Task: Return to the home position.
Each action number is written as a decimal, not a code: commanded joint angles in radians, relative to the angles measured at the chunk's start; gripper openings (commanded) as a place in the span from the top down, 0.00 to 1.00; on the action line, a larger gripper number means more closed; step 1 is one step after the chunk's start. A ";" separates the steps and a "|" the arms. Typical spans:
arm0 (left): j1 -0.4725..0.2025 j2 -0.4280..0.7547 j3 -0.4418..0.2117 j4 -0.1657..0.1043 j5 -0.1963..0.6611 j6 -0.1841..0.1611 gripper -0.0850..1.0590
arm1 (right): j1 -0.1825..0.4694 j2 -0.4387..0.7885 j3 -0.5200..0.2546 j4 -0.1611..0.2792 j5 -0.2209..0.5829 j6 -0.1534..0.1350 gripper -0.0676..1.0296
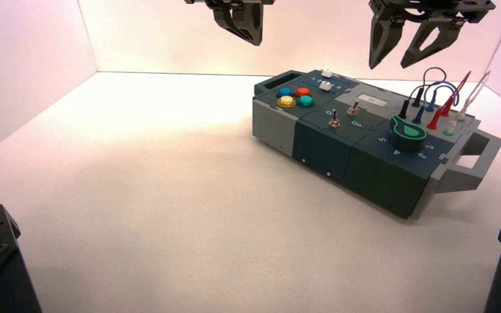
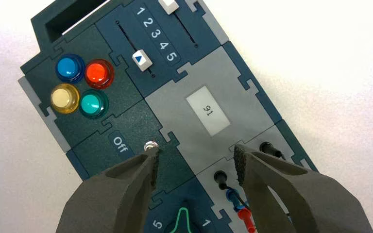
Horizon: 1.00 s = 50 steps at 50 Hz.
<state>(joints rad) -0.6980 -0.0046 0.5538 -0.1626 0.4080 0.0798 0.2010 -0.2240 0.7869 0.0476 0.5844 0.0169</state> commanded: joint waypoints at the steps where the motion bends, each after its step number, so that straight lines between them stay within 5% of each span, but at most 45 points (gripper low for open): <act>1: 0.005 -0.011 -0.012 0.000 -0.011 0.002 0.95 | 0.008 -0.015 -0.026 0.003 -0.003 -0.002 0.21; 50: 0.005 -0.049 0.026 -0.008 -0.012 -0.011 0.95 | 0.014 -0.061 -0.011 0.009 0.003 -0.002 0.22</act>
<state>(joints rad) -0.6980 -0.0092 0.5875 -0.1672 0.3988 0.0752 0.2040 -0.2454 0.7839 0.0522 0.5890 0.0169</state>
